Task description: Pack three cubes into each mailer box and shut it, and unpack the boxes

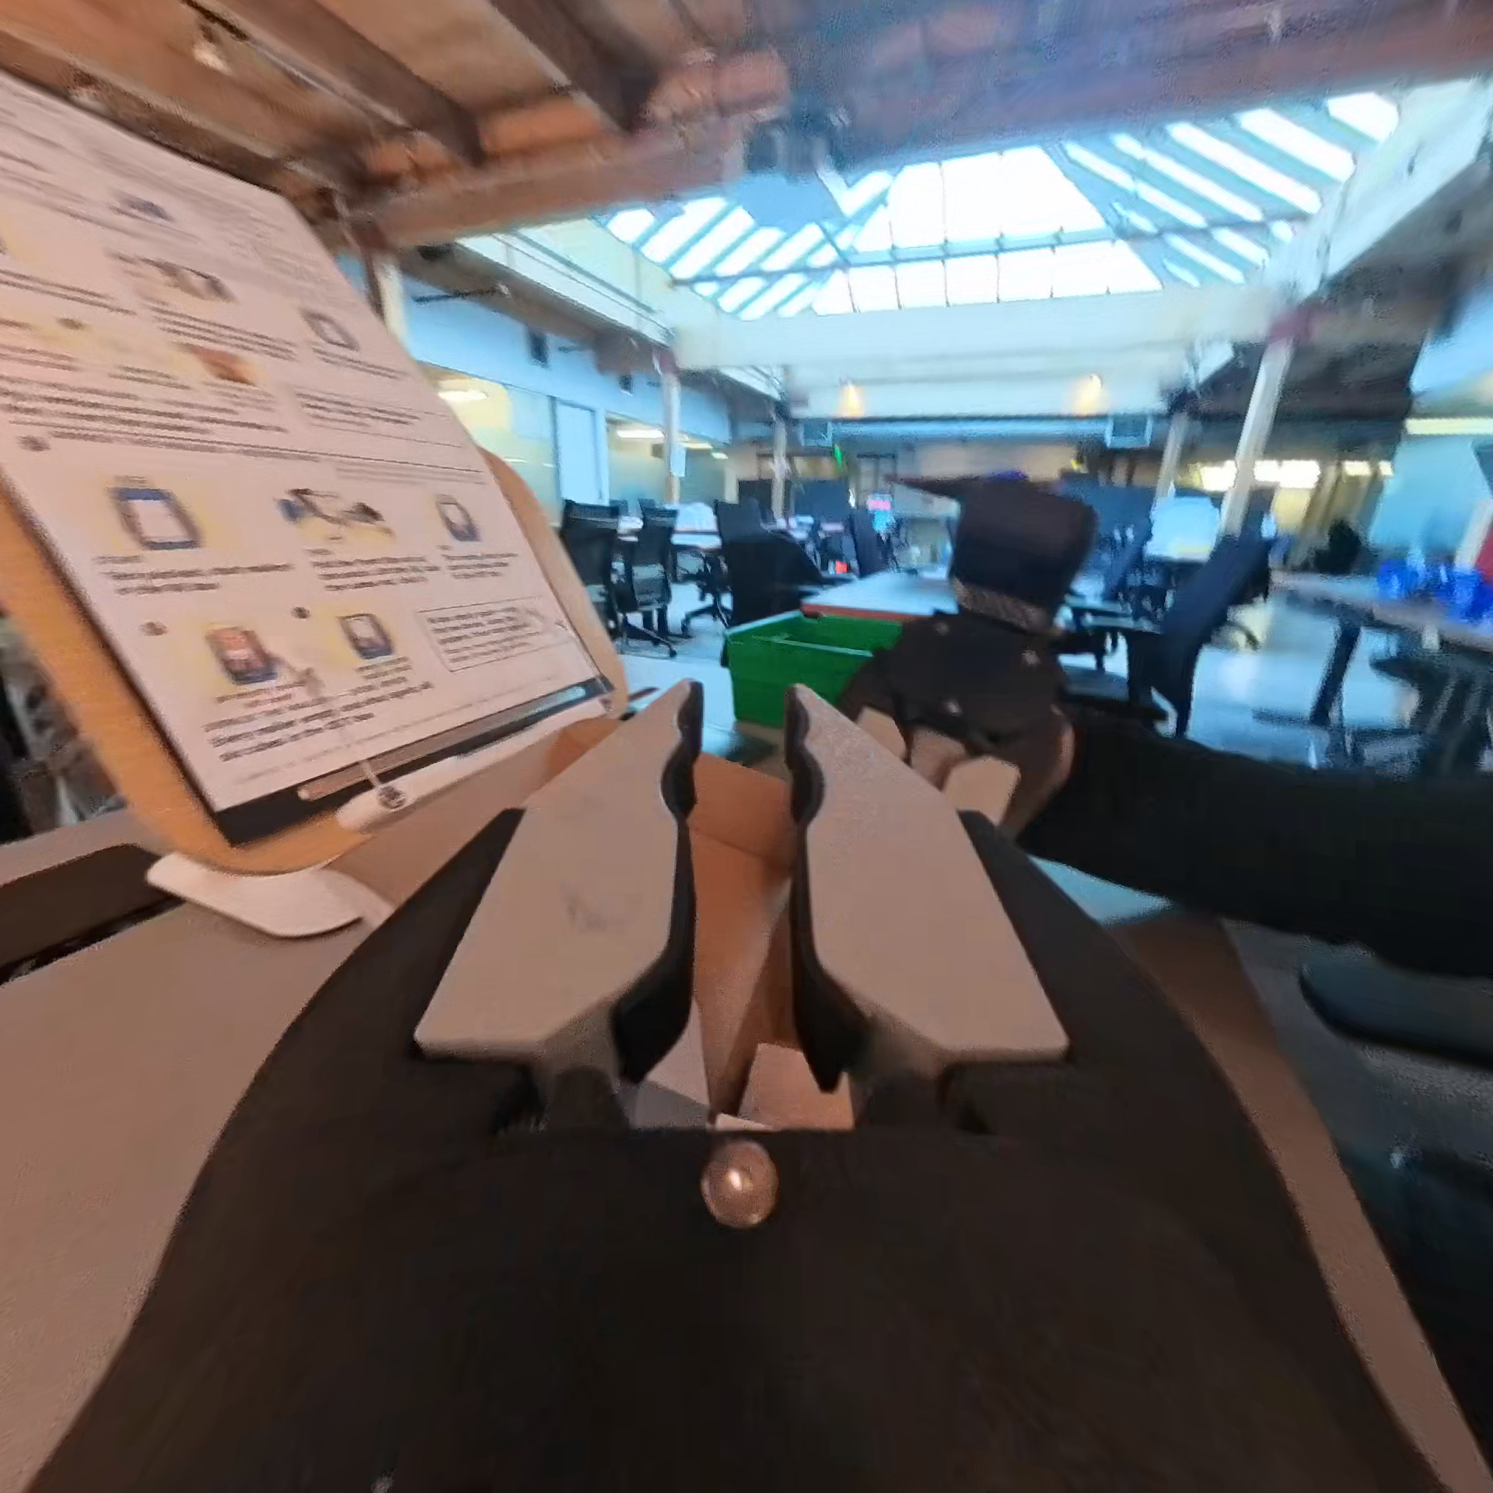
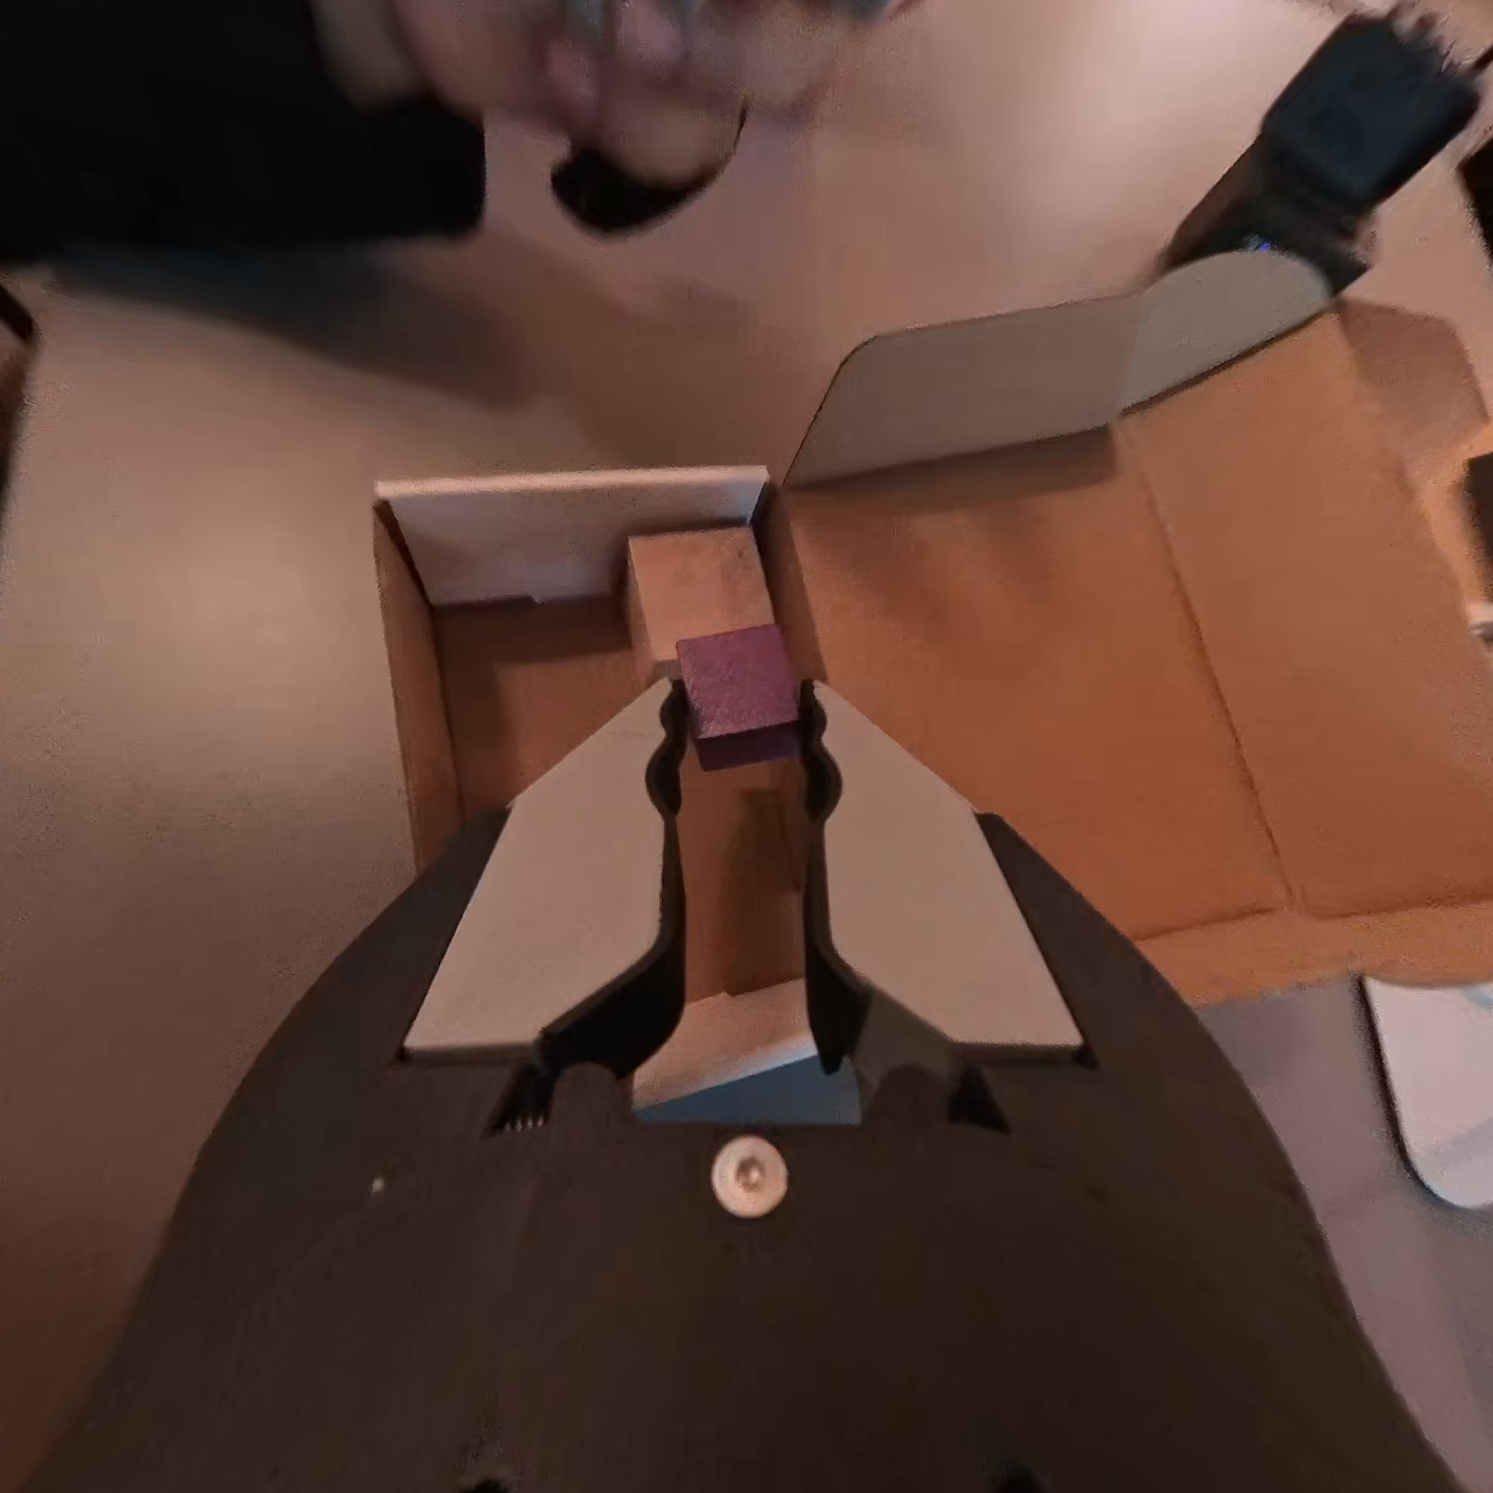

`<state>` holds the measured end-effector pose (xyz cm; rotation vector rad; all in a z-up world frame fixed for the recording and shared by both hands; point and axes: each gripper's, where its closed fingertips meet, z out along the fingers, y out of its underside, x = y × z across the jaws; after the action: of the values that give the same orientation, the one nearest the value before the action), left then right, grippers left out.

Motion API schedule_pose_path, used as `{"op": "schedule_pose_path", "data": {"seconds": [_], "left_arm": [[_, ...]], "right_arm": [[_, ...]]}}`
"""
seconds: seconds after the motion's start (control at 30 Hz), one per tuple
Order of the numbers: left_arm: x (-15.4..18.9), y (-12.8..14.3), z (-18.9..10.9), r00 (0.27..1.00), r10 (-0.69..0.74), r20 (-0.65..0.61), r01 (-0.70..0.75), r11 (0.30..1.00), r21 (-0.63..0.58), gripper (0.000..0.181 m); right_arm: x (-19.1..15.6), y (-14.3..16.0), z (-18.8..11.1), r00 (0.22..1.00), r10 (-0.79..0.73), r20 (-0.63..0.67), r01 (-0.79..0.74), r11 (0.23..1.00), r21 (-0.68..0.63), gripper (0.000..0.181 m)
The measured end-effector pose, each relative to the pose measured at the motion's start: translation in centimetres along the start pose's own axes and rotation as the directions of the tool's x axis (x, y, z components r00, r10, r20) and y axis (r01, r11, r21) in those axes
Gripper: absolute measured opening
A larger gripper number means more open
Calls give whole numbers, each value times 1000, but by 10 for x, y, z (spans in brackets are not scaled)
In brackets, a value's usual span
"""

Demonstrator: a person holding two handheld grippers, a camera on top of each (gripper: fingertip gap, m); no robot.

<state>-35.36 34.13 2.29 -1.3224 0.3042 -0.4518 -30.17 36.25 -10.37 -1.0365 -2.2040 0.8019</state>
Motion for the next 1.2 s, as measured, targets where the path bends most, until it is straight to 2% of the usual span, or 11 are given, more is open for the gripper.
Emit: {"op": "schedule_pose_path", "data": {"seconds": [0.1, 0.27, 0.43, 0.6, 0.7, 0.8, 0.93, 1.0, 1.07, 1.13, 1.2], "left_arm": [[-20, -1, -6, 996, -57, 68, 56, 998, 17, 17], [-27, 8, -4, 992, -67, 109, 71, 997, -26, 16], [-22, 13, 0, 994, -41, 98, 47, 997, -56, 15], [-22, 11, 0, 995, -48, 93, 52, 998, -48, 15], [-23, 12, -1, 994, -55, 92, 60, 997, -47, 15], [-24, 14, 0, 994, -59, 91, 64, 996, -56, 15], [-28, 20, 0, 993, -58, 105, 66, 995, -73, 15], [-31, 23, 0, 991, -62, 118, 72, 994, -79, 15], [-36, 26, 0, 988, -61, 140, 73, 994, -84, 15], [-41, 27, -2, 985, -57, 163, 70, 994, -78, 16], [-45, 27, -3, 981, -40, 190, 55, 996, -72, 16]], "right_arm": [[-4, 11, 14, 998, -60, 17, 62, 987, -149, 26], [-2, 24, 28, 996, -80, 30, 85, 967, -242, 26], [-3, 32, 32, 995, -98, 21, 100, 956, -277, 29], [4, 25, 15, 998, -64, -21, 58, 970, -236, 36], [2, 13, -1, 999, -27, -17, 25, 991, -132, 37], [6, -1, -24, 999, 47, -8, -46, 998, 47, 36], [44, -6, -64, 971, 226, -79, -185, 918, 352, 37], [78, 11, -80, 910, 384, -155, -264, 827, 496, 45], [107, 46, -88, 821, 522, -232, -329, 764, 555, 48], [126, 76, -91, 746, 598, -294, -370, 739, 563, 55], [138, 97, -96, 695, 624, -357, -384, 742, 550, 53]]}}
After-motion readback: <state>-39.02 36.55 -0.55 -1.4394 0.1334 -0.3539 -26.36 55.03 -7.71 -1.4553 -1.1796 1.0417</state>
